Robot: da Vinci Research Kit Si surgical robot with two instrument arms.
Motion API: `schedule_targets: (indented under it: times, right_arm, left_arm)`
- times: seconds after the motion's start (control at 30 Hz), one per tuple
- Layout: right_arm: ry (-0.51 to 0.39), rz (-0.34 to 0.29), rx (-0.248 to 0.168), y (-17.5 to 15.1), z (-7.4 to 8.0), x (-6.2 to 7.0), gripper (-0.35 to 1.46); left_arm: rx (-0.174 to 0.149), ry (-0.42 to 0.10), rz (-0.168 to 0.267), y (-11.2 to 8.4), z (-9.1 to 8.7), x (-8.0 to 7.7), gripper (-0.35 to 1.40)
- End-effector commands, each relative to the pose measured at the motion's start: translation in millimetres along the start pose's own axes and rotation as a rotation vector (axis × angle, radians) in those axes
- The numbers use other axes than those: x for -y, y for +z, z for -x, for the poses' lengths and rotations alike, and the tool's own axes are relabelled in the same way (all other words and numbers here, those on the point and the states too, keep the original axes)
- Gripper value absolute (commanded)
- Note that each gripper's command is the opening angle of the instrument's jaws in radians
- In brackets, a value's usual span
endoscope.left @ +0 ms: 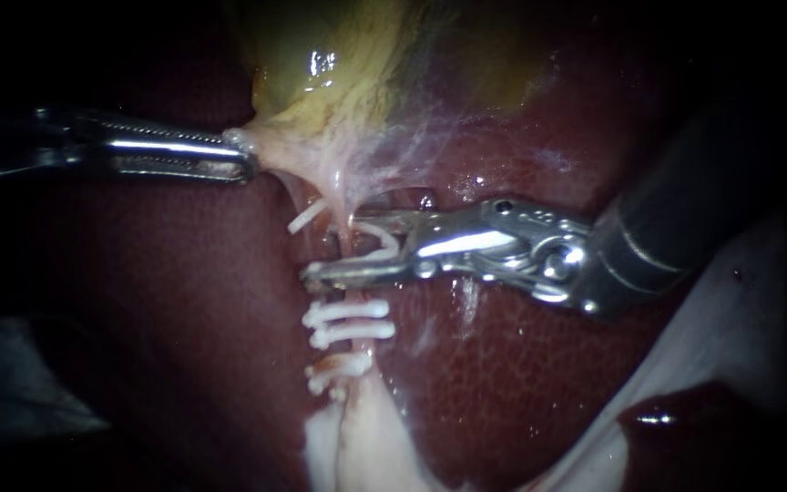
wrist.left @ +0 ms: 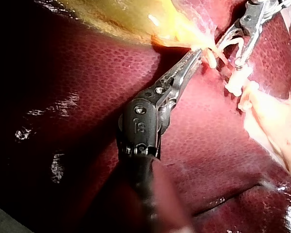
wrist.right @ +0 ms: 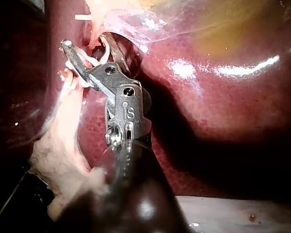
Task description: Clipping third clip right tube
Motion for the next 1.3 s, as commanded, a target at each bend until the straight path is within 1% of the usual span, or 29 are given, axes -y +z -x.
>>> schedule_targets:
  times: [0.03, 0.13, 0.23, 0.3, 0.37, 0.47, 0.6, 0.7, 0.73, 0.87, 0.97, 1.03, 1.23, 1.3]
  right_arm:
    - [-0.004, -0.019, 0.002, -0.2, 0.1, 0.0, 0.50]
    - [-0.017, -0.064, -0.002, -0.3, 0.3, -0.2, 0.50]
    - [-0.034, -0.113, -0.024, -0.1, 0.2, -0.3, 0.50]
    - [-0.023, -0.140, -0.038, 0.3, 0.1, -0.6, 0.50]
    - [-0.017, -0.161, -0.041, 1.0, 0.0, -0.8, 0.50]
    - [-0.001, -0.183, -0.051, 2.2, -0.1, -1.1, 0.50]
    - [0.022, -0.211, -0.083, 3.2, -0.2, -1.2, 0.50]
    - [0.039, -0.216, -0.102, 3.9, -0.4, -1.5, 0.50]
    - [0.050, -0.215, -0.101, 4.1, -0.4, -1.5, 0.50]
    - [0.050, -0.216, -0.107, 4.4, -0.4, -1.6, 0.50]
    - [0.053, -0.219, -0.113, 4.1, -0.8, -1.3, 0.49]
    - [0.056, -0.222, -0.117, 3.8, -1.3, -0.9, 0.49]
    - [0.072, -0.234, -0.126, 3.1, -3.2, 0.8, 0.46]
    - [0.074, -0.236, -0.126, 2.9, -3.6, 1.2, 0.44]
  left_arm:
    - [0.000, 0.000, 0.000, 0.1, 0.0, 0.0, -0.35]
    - [0.000, 0.000, 0.000, 0.1, 0.0, 0.0, -0.35]
    - [0.000, 0.000, 0.000, 0.1, 0.0, 0.0, -0.35]
    - [0.000, 0.000, 0.000, 0.1, 0.0, 0.0, -0.35]
    - [0.000, 0.000, 0.000, 0.0, 0.0, 0.0, -0.35]
    - [0.000, 0.000, 0.000, 0.0, 0.0, 0.0, -0.35]
    - [0.000, 0.000, 0.000, 0.0, 0.0, 0.0, -0.35]
    - [0.000, 0.000, 0.000, 0.0, 0.0, 0.0, -0.35]
    - [0.000, 0.000, 0.000, 0.0, 0.0, 0.0, -0.35]
    - [0.000, 0.000, 0.000, 0.0, 0.0, -0.1, -0.35]
    - [0.000, 0.000, 0.000, 0.0, 0.0, -0.1, -0.35]
    - [0.000, 0.000, 0.000, 0.0, 0.0, -0.1, -0.35]
    - [0.000, 0.000, 0.000, 0.0, 0.0, -0.1, -0.35]
    - [0.000, 0.000, 0.000, 0.0, 0.0, -0.1, -0.35]
